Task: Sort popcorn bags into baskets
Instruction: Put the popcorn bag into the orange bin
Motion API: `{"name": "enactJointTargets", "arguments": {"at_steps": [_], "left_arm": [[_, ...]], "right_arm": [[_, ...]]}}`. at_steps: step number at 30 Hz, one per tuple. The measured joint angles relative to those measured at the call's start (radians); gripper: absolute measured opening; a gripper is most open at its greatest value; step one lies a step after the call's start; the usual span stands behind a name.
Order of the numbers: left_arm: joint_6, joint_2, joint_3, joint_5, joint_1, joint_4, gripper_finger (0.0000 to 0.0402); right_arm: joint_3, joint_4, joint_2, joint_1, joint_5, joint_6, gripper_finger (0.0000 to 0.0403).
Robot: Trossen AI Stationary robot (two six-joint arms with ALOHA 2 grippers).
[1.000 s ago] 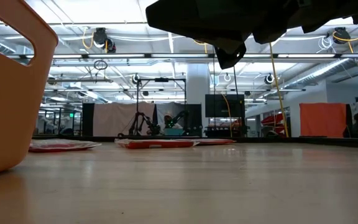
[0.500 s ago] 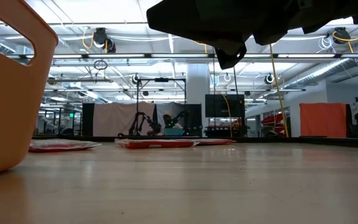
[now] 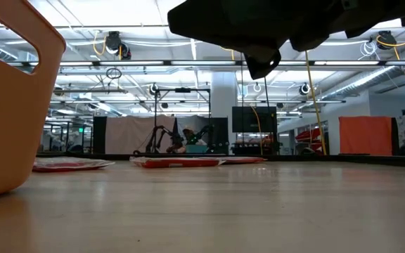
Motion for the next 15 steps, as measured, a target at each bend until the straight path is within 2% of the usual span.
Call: {"name": "enactJointTargets", "arguments": {"at_steps": [8, 15], "left_arm": [[0.031, 0.0, -0.012, -0.136, -0.05, -0.002, 0.0087], [0.04, 0.0, -0.122, -0.153, -0.094, 0.029, 0.0031]], "right_arm": [[0.0, 0.0, 0.0, 0.02, 0.004, 0.016, 0.0004], [0.0, 0.008, 0.0, 0.017, 0.007, 0.016, 0.0004]]}}
